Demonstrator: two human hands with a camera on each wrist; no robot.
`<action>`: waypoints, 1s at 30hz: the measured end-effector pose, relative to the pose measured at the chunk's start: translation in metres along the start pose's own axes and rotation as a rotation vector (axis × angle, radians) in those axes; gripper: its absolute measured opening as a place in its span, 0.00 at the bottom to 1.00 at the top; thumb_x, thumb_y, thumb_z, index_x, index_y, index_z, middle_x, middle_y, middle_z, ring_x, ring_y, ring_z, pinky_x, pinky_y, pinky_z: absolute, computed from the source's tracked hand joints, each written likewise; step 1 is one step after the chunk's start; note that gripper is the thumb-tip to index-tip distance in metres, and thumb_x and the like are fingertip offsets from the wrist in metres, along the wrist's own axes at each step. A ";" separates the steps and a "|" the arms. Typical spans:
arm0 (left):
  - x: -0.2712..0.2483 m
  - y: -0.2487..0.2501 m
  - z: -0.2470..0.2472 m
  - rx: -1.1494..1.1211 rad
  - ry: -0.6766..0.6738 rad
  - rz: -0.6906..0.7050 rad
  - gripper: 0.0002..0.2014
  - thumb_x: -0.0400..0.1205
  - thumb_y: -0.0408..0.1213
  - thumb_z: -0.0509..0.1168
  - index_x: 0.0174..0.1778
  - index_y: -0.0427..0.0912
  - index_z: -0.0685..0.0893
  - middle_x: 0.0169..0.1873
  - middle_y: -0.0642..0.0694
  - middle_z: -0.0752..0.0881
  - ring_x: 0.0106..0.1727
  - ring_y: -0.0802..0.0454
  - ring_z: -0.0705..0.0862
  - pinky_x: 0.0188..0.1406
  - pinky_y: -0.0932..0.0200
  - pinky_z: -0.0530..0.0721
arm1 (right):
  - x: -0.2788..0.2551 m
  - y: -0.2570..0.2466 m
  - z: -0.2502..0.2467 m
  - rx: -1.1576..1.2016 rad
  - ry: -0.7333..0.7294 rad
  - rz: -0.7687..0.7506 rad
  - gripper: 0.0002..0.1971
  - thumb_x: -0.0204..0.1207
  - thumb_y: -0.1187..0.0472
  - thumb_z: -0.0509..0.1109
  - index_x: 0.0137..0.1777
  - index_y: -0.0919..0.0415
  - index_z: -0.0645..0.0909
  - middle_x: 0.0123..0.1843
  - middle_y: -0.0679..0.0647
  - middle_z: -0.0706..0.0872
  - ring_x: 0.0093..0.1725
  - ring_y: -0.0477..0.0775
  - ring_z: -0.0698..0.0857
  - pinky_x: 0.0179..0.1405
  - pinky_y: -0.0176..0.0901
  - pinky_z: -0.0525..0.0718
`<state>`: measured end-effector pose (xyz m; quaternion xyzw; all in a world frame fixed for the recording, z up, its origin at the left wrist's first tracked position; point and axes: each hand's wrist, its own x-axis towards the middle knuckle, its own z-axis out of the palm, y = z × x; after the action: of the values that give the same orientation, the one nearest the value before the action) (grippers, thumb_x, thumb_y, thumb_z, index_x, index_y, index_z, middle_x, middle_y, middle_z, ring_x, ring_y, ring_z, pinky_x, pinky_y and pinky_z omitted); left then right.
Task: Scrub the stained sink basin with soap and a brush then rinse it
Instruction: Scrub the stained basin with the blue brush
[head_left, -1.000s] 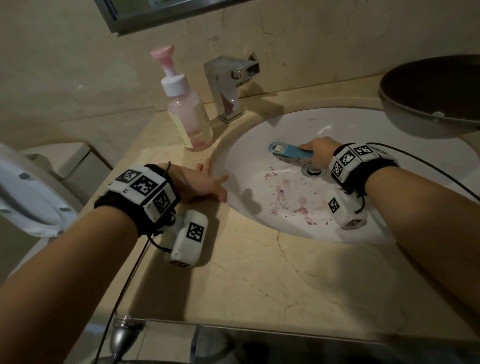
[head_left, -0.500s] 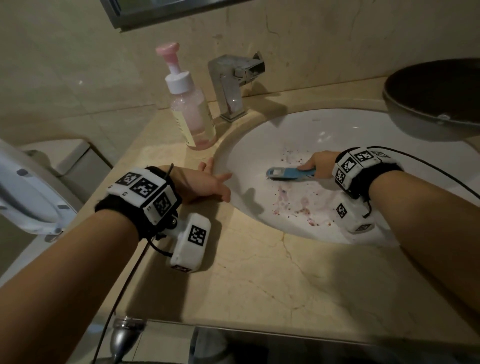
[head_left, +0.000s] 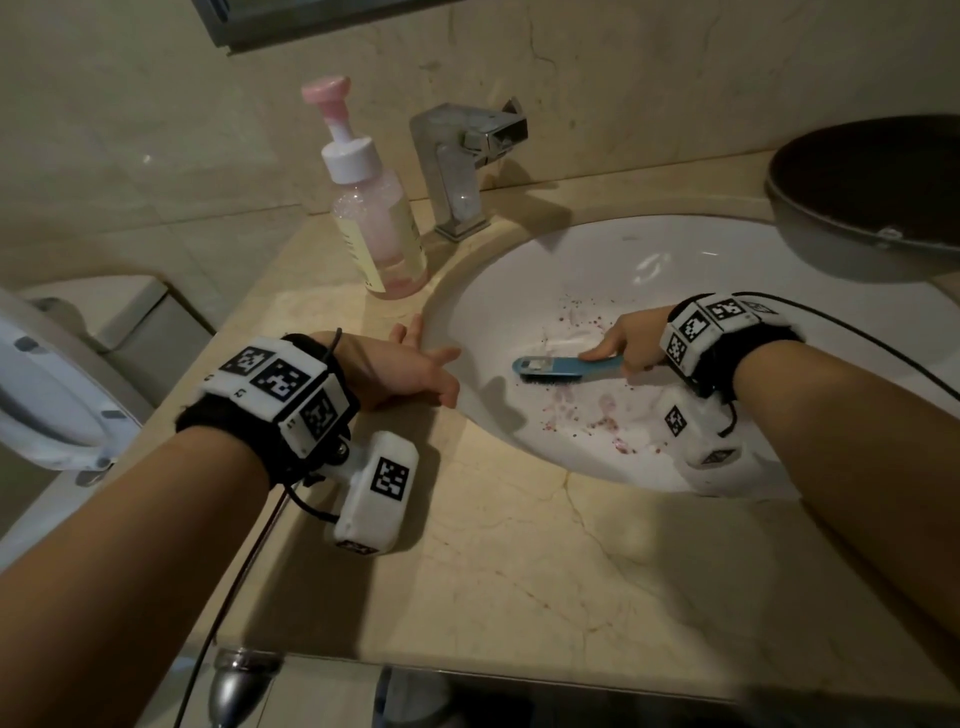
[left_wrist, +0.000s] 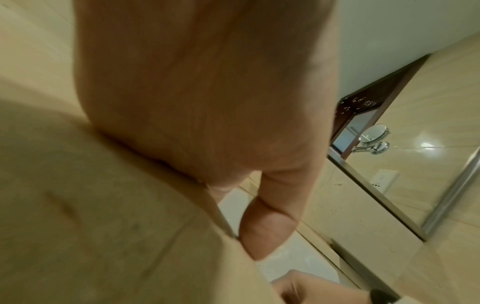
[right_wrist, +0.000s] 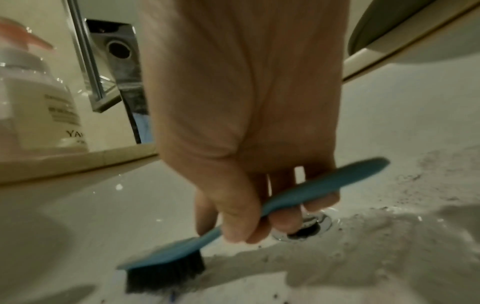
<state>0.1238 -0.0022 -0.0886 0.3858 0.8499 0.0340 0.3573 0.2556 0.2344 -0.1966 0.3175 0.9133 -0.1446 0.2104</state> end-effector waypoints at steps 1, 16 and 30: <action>0.000 0.000 0.000 -0.003 0.003 -0.001 0.36 0.80 0.33 0.61 0.82 0.54 0.55 0.81 0.49 0.30 0.82 0.50 0.30 0.81 0.47 0.37 | 0.001 0.001 0.000 -0.011 0.014 0.001 0.26 0.78 0.67 0.63 0.72 0.42 0.76 0.52 0.55 0.84 0.42 0.55 0.78 0.43 0.41 0.77; -0.001 0.001 0.000 0.012 0.003 0.007 0.34 0.80 0.33 0.60 0.82 0.54 0.56 0.81 0.49 0.30 0.82 0.49 0.30 0.80 0.46 0.37 | -0.002 0.003 0.003 0.010 -0.019 -0.012 0.22 0.77 0.63 0.65 0.65 0.36 0.79 0.55 0.57 0.84 0.47 0.59 0.82 0.48 0.45 0.81; 0.002 -0.001 0.000 0.023 -0.002 0.001 0.34 0.80 0.35 0.60 0.82 0.56 0.55 0.81 0.50 0.30 0.82 0.48 0.30 0.80 0.44 0.36 | 0.000 0.001 0.003 -0.057 -0.056 0.032 0.33 0.67 0.62 0.68 0.66 0.25 0.74 0.67 0.54 0.82 0.63 0.63 0.83 0.63 0.50 0.82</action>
<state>0.1224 -0.0013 -0.0896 0.3904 0.8497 0.0243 0.3536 0.2569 0.2341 -0.1998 0.3219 0.9055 -0.1241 0.2471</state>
